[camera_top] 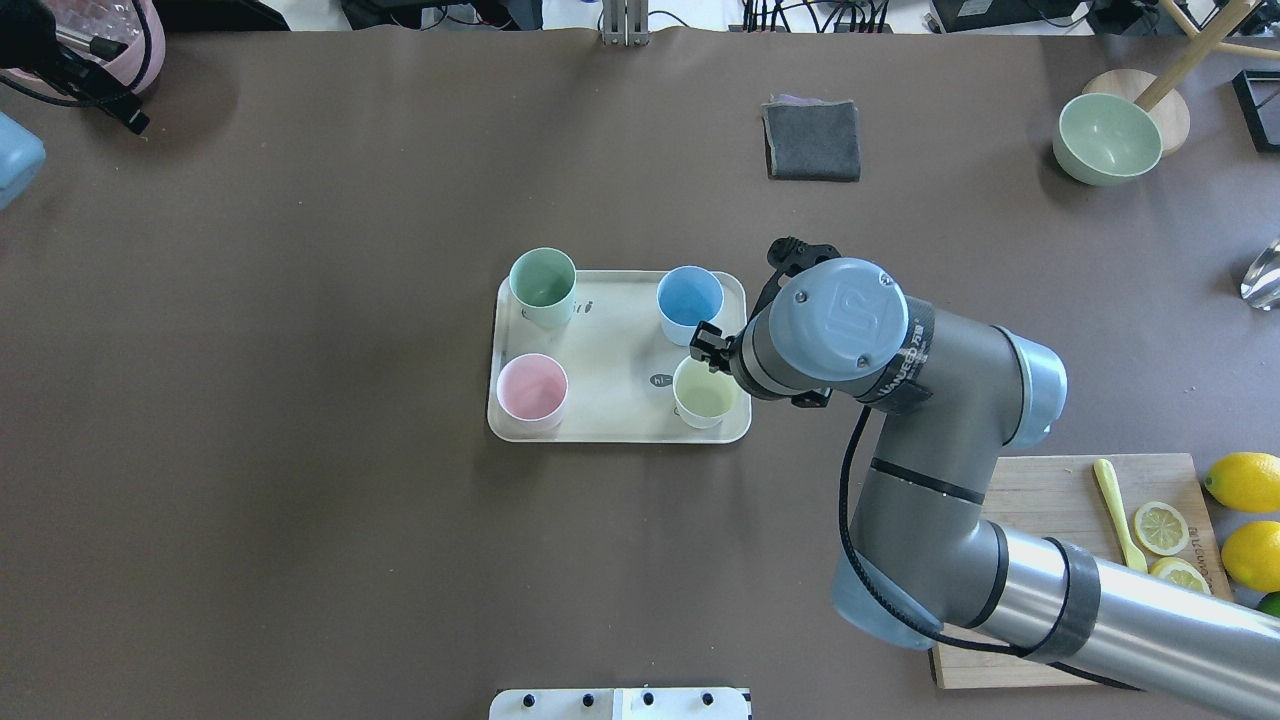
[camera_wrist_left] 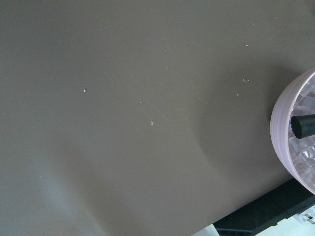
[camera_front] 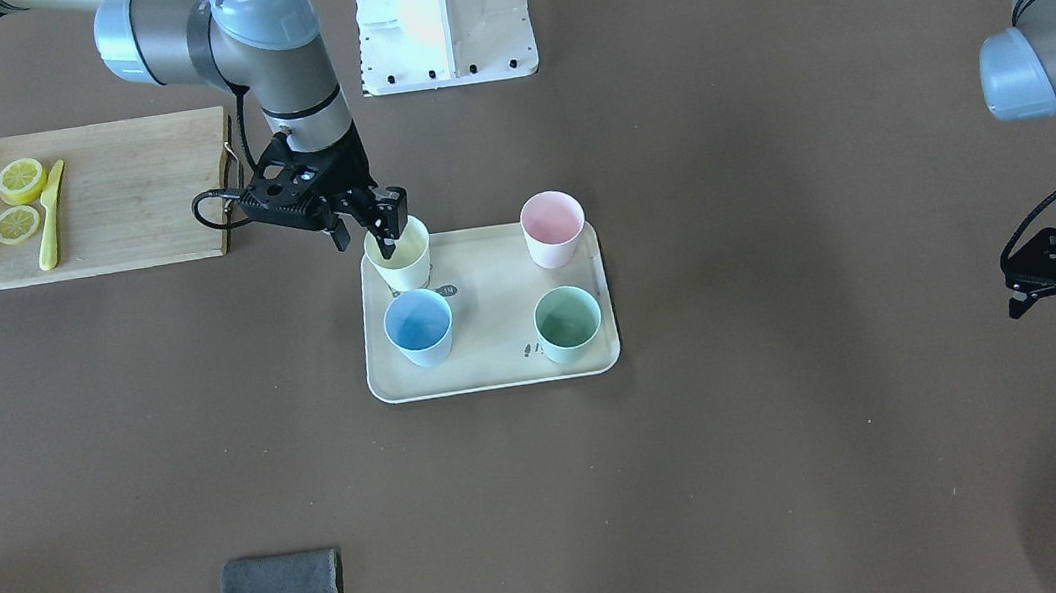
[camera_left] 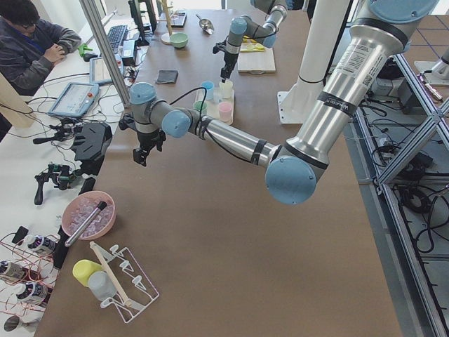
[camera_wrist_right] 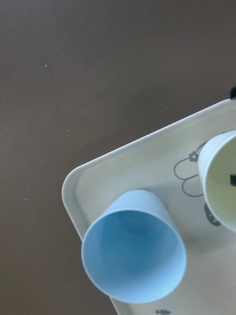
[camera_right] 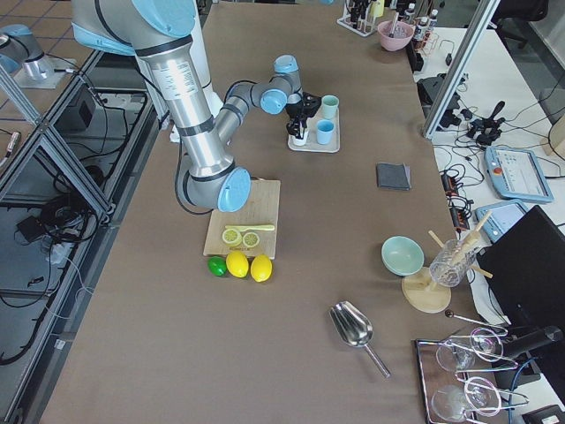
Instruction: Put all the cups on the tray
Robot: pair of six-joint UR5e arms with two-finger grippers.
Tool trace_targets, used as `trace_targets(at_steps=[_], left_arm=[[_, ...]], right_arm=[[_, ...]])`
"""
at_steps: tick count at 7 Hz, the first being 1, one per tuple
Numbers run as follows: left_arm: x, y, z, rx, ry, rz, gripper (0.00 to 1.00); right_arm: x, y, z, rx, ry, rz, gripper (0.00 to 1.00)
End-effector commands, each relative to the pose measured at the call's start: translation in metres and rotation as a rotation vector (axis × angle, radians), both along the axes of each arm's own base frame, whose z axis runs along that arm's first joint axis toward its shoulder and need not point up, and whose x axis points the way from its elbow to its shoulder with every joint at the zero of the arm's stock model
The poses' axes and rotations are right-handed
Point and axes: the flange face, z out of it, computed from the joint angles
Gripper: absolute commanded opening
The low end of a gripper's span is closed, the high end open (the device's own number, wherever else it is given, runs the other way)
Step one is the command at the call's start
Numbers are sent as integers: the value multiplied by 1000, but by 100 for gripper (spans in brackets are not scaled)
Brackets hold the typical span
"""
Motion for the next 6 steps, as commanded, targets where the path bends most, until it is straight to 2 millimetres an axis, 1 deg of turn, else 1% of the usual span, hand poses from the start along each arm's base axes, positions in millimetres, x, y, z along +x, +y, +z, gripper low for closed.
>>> trace_targets(at_steps=[1, 2, 3, 4, 5, 6], left_arm=[[-39, 10, 29, -54, 36, -35, 98], [-79, 18, 50, -105, 76, -73, 98], [-119, 29, 66, -137, 111, -117, 98], [-151, 41, 90, -154, 106, -143, 98], [-181, 54, 114, -192, 103, -191, 98], [-190, 80, 141, -231, 95, -211, 98]], right_arm=[[81, -66, 7, -12, 0, -53, 100], [130, -98, 17, 23, 55, -113, 100], [186, -115, 43, 82, 111, -166, 100], [251, -131, 85, 117, 125, -243, 100], [333, -138, 143, 165, 150, -326, 100], [423, -129, 203, 196, 159, -373, 100]])
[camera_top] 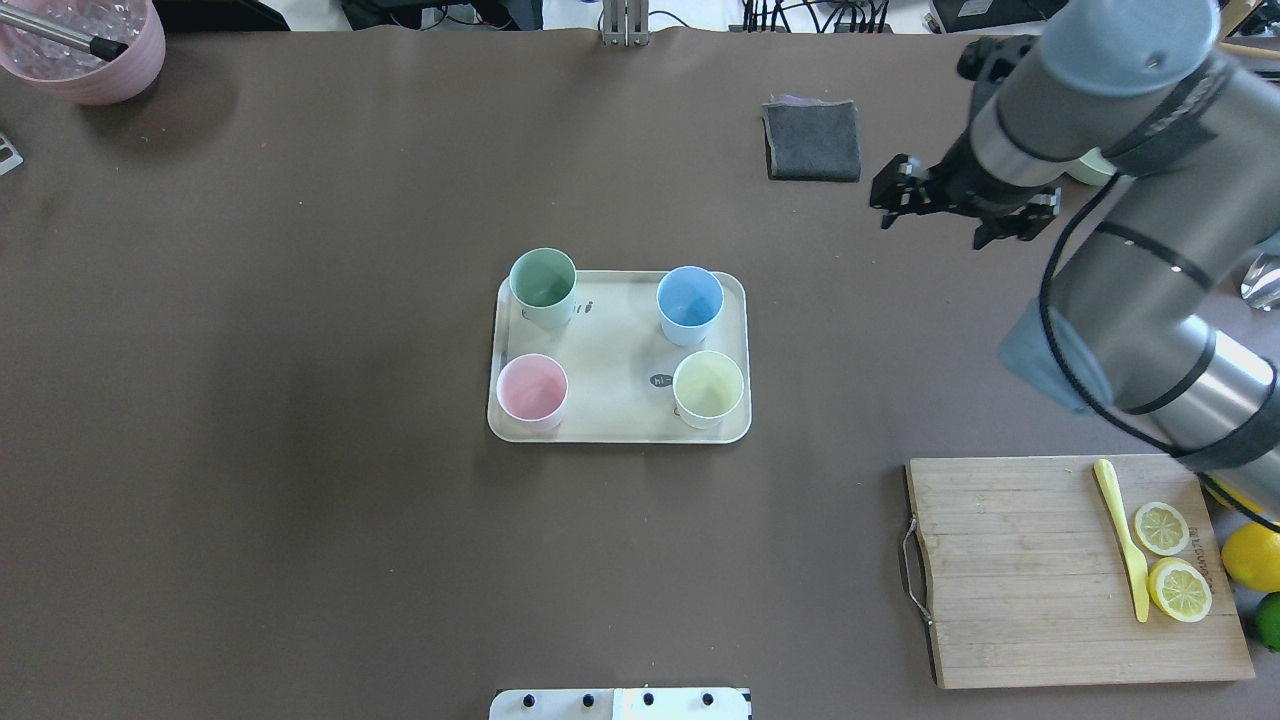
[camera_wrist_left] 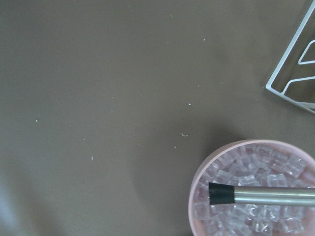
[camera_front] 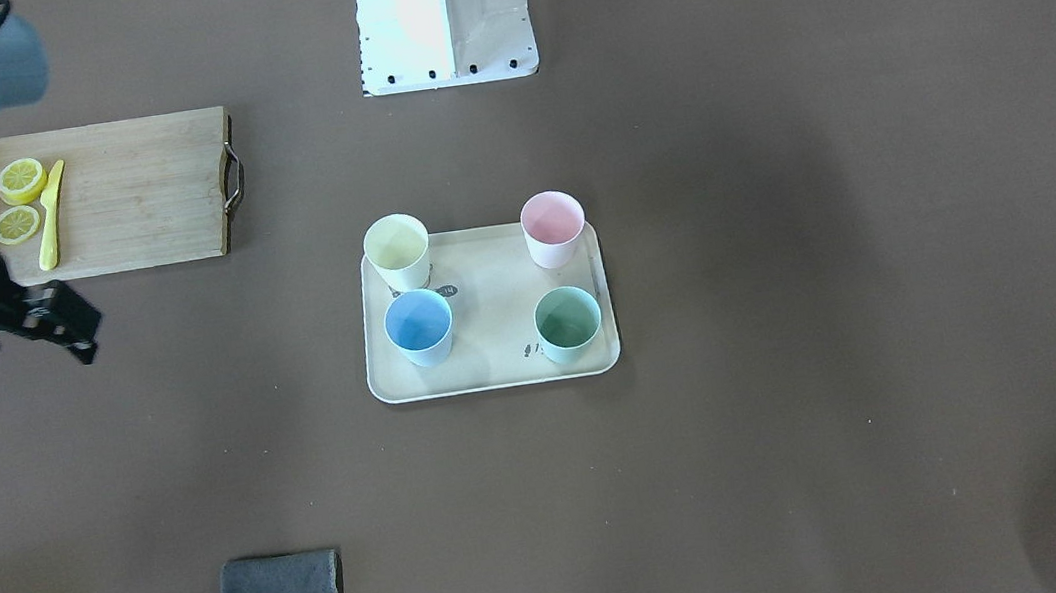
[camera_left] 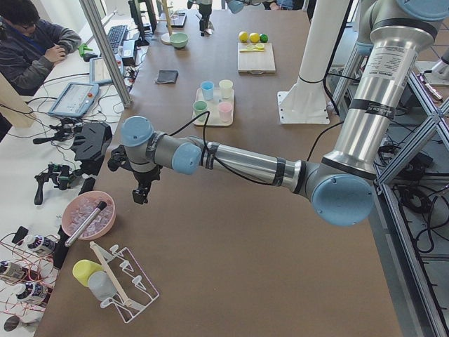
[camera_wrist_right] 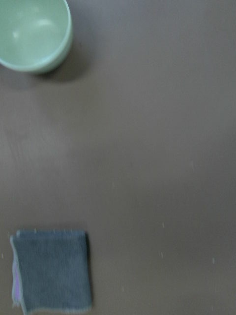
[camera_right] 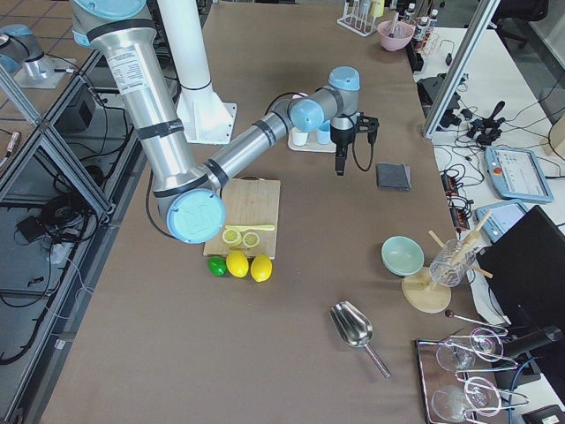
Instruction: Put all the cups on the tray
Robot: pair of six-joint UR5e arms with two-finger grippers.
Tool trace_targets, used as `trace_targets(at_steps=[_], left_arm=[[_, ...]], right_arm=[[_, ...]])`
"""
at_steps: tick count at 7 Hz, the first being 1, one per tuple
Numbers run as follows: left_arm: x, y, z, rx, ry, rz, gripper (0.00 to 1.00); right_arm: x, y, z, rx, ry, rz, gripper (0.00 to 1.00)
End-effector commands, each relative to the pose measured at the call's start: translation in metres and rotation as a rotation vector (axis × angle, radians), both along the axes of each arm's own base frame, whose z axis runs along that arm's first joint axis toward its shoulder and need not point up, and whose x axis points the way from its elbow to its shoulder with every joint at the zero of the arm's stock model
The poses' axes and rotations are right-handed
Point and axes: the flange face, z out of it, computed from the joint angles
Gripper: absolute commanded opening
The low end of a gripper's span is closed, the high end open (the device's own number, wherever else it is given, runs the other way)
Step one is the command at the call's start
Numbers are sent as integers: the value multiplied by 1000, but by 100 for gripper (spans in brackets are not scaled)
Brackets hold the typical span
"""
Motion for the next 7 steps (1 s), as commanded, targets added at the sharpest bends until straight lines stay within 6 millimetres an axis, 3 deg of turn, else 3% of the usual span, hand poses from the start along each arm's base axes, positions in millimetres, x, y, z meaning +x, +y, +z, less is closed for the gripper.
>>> trace_targets(at_steps=[1, 2, 4, 5, 7], left_arm=[[-47, 49, 64, -93, -56, -82, 98], [-61, 71, 95, -127, -140, -111, 98], [-59, 116, 139, -144, -145, -126, 98], [-57, 116, 135, -189, -117, -172, 98], [-44, 111, 124, -268, -13, -179, 98]], right_arm=[[171, 20, 121, 54, 5, -100, 100], [204, 37, 169, 23, 21, -113, 100], [229, 74, 260, -65, 43, -171, 100], [246, 81, 270, -56, 41, -169, 100], [247, 83, 271, -51, 33, -162, 100]])
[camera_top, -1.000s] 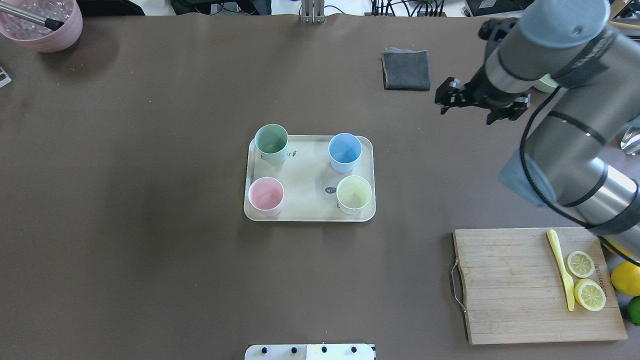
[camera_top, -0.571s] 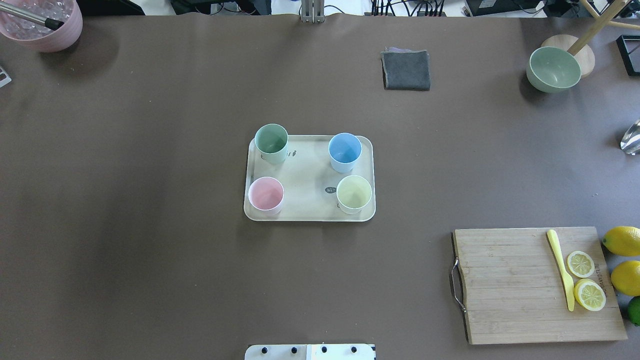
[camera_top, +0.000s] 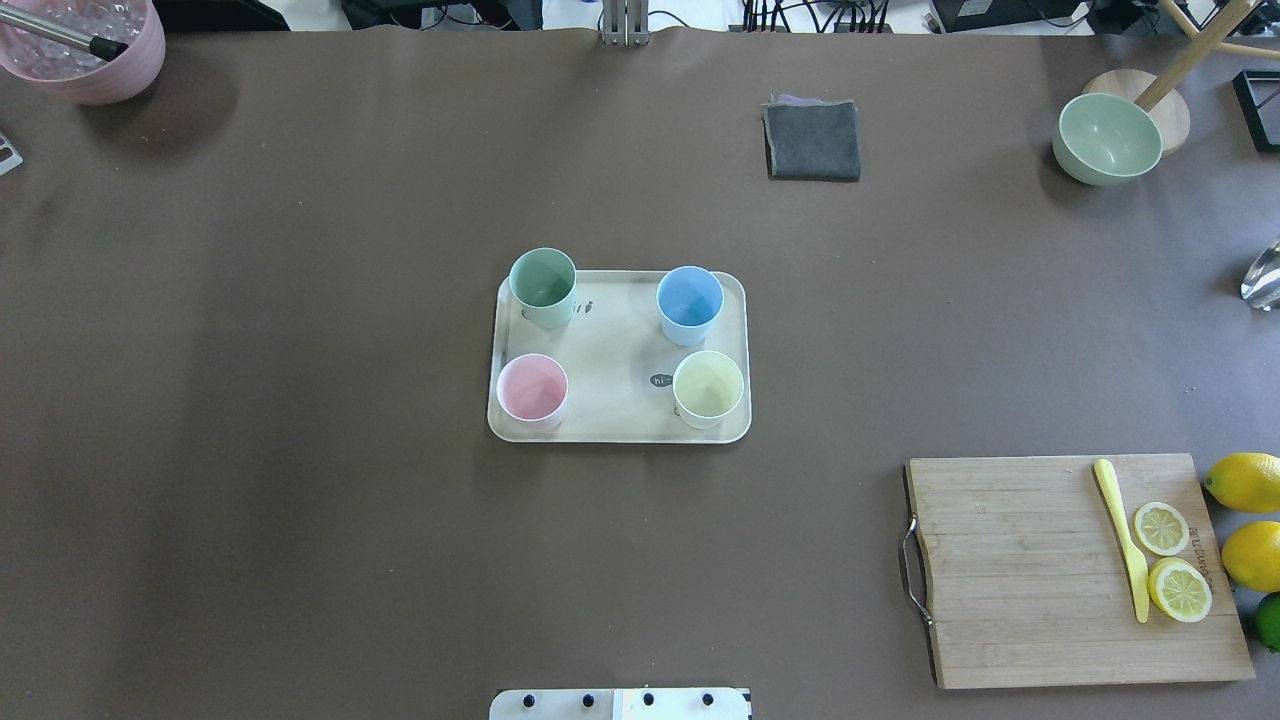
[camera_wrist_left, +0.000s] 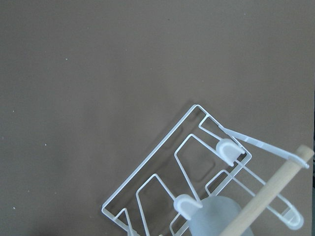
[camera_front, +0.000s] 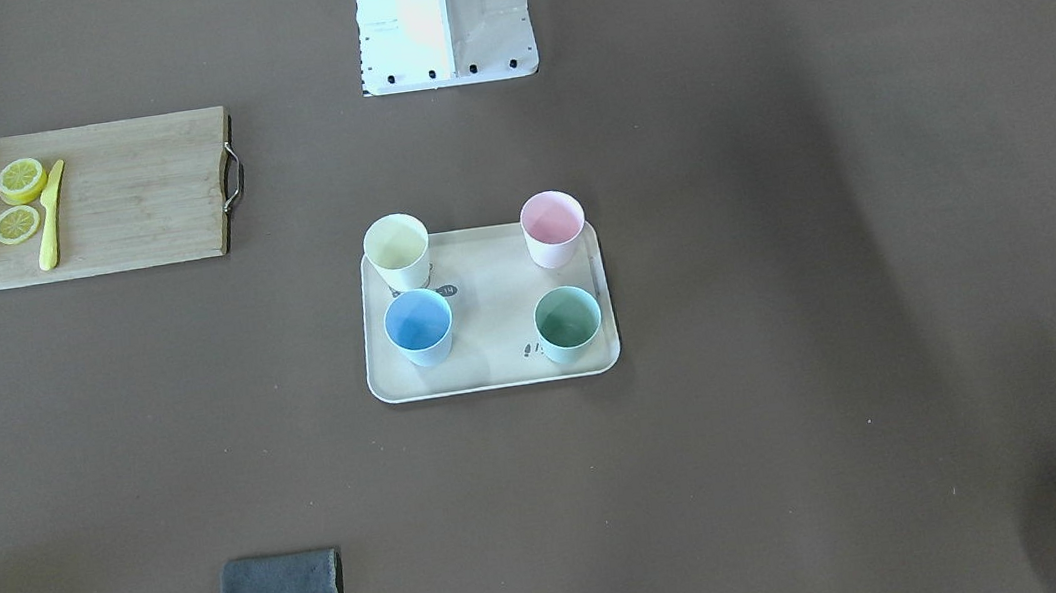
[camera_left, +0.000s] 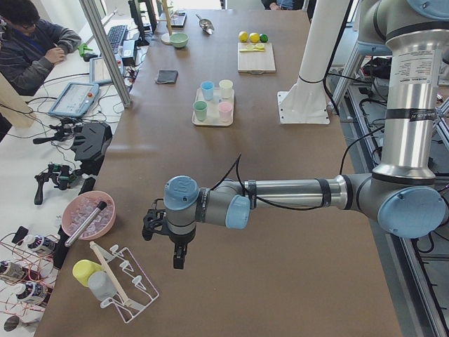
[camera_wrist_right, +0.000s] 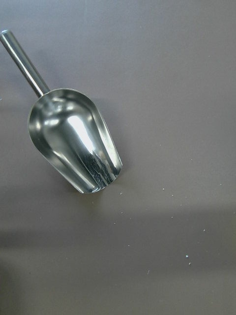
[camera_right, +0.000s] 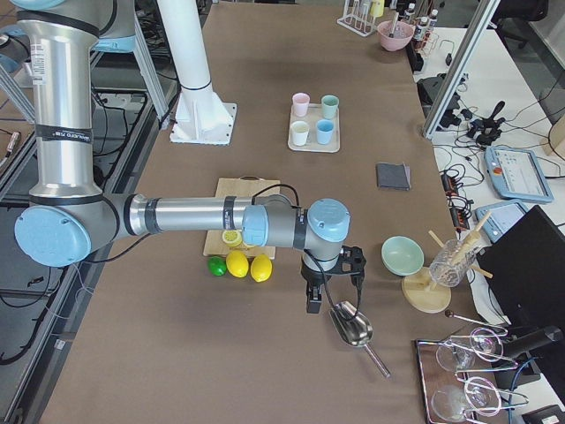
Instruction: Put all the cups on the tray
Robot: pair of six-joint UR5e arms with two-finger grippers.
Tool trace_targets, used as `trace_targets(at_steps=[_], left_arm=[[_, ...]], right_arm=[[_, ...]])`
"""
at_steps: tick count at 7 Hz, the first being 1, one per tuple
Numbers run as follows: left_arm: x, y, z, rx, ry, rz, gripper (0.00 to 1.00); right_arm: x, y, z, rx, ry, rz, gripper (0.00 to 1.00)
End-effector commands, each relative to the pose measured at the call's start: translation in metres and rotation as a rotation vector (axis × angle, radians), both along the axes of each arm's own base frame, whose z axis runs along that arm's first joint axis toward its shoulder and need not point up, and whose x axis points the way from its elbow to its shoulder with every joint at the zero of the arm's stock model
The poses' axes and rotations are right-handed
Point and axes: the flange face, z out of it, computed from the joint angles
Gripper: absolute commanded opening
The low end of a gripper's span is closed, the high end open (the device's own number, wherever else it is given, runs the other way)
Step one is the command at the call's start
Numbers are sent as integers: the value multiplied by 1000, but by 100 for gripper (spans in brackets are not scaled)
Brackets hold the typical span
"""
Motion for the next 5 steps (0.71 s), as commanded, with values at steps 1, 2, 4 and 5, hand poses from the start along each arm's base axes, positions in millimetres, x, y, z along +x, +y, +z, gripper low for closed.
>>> trace_targets(at_steps=[1, 2, 4, 5], left_arm=[[9, 1, -23, -69, 80, -3, 98], [11, 6, -47, -80, 77, 11, 98], [17, 11, -42, -49, 39, 119, 98], [13, 10, -38, -41, -10, 121, 98]], right_arm=[[3, 5, 5, -5, -6, 3, 100], [3, 6, 6, -7, -5, 4, 100], [2, 6, 5, -7, -5, 5, 100], [2, 11, 19, -36, -6, 5, 100]])
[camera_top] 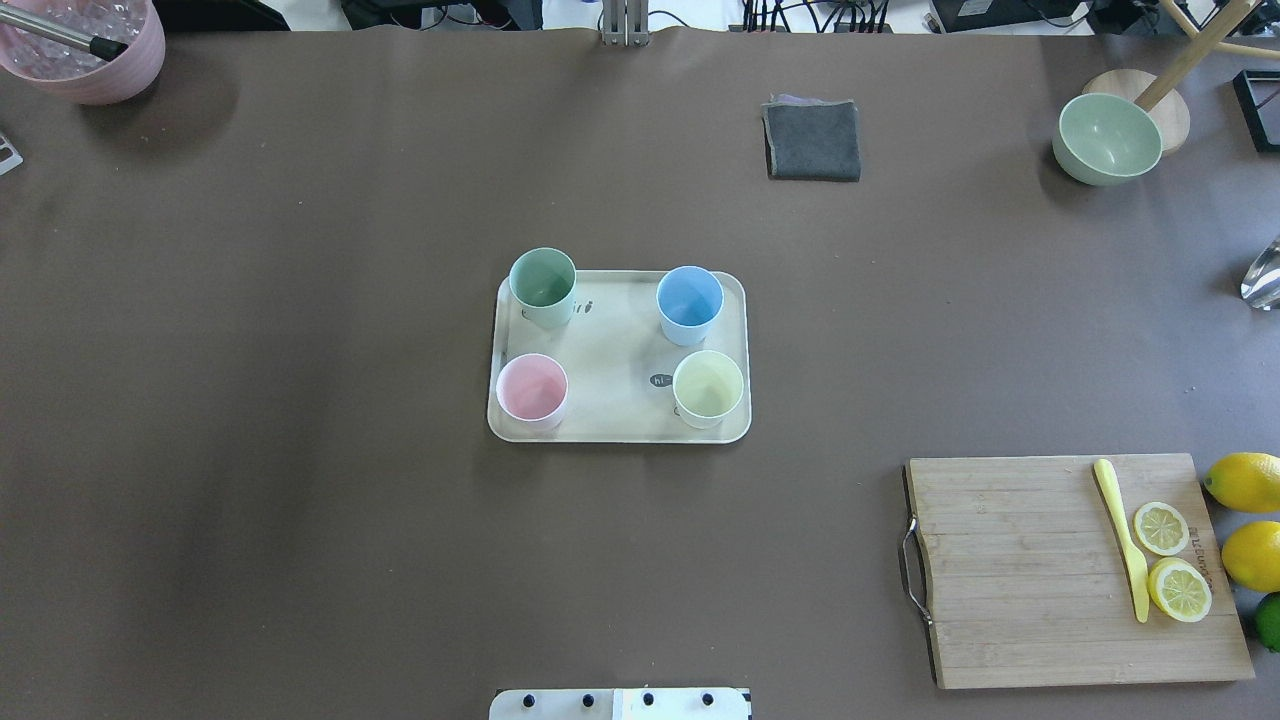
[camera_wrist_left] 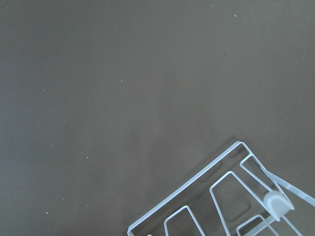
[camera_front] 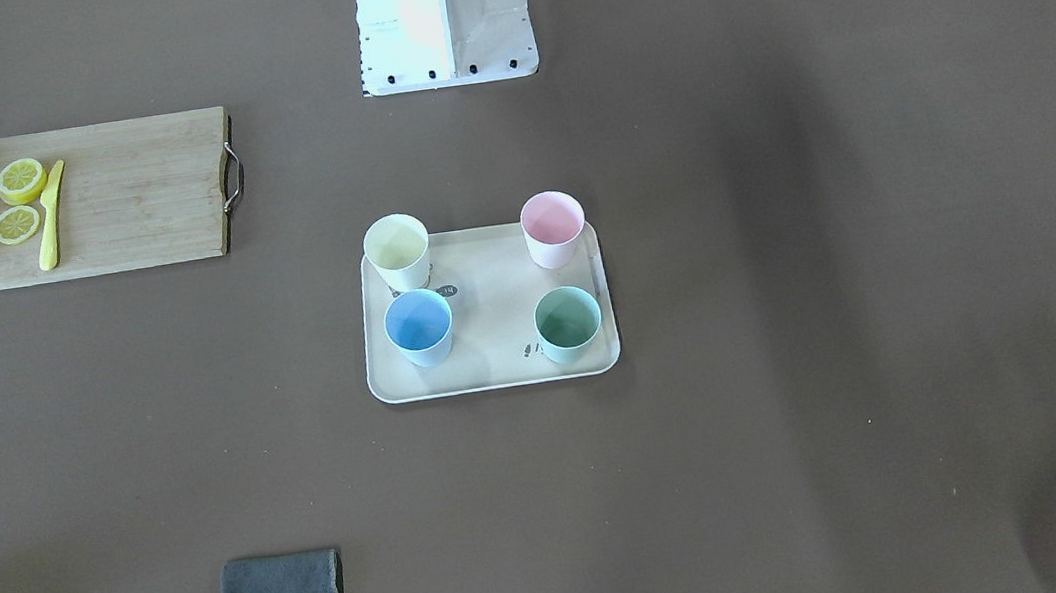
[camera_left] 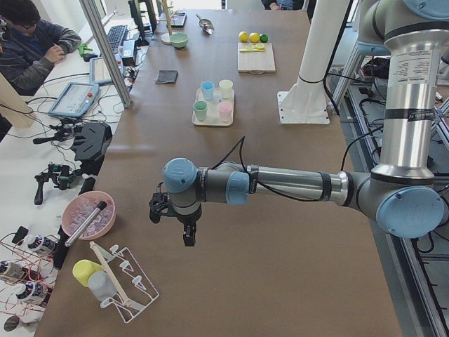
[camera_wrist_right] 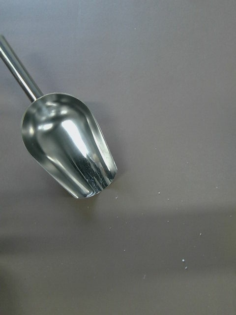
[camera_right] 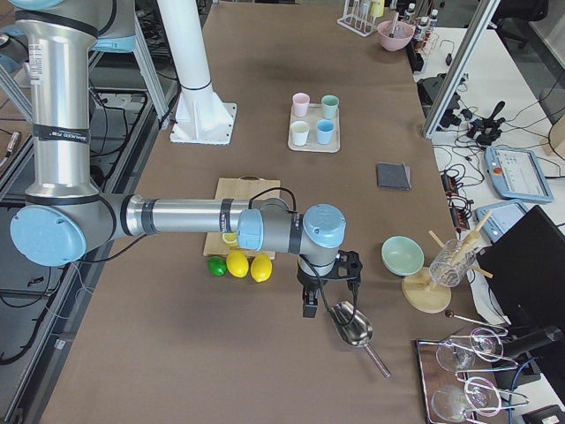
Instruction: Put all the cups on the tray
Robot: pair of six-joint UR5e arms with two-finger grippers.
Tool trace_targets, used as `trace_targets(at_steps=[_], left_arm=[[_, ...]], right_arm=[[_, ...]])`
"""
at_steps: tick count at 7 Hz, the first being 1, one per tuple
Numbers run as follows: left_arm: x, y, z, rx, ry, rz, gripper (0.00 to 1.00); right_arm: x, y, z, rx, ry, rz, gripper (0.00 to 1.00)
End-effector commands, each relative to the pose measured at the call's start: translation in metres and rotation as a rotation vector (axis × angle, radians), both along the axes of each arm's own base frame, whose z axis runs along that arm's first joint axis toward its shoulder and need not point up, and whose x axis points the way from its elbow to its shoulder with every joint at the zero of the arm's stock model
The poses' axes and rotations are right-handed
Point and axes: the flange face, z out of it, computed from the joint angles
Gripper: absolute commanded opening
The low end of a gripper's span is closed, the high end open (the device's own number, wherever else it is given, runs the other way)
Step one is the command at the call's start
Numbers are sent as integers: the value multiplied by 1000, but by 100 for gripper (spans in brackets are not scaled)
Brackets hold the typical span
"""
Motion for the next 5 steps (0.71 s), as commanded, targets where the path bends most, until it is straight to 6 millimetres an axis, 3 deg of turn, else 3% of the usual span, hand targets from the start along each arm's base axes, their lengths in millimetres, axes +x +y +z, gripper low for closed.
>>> trace_targets(at_steps=[1, 2, 4, 5], left_arm=[[-3, 3, 4, 13, -54, 22, 98], [-3, 20, 21, -16, -42, 23, 98], [-3, 20, 21, -12, -50, 25, 98], [-3, 19, 12, 22, -45, 24, 98]], right_arm=[[0, 3, 5, -10, 0, 0, 100], [0, 1, -6, 13, -1, 2, 100], [-1, 0, -24, 47, -12, 0, 100], [-3, 2, -30, 56, -39, 2, 100]])
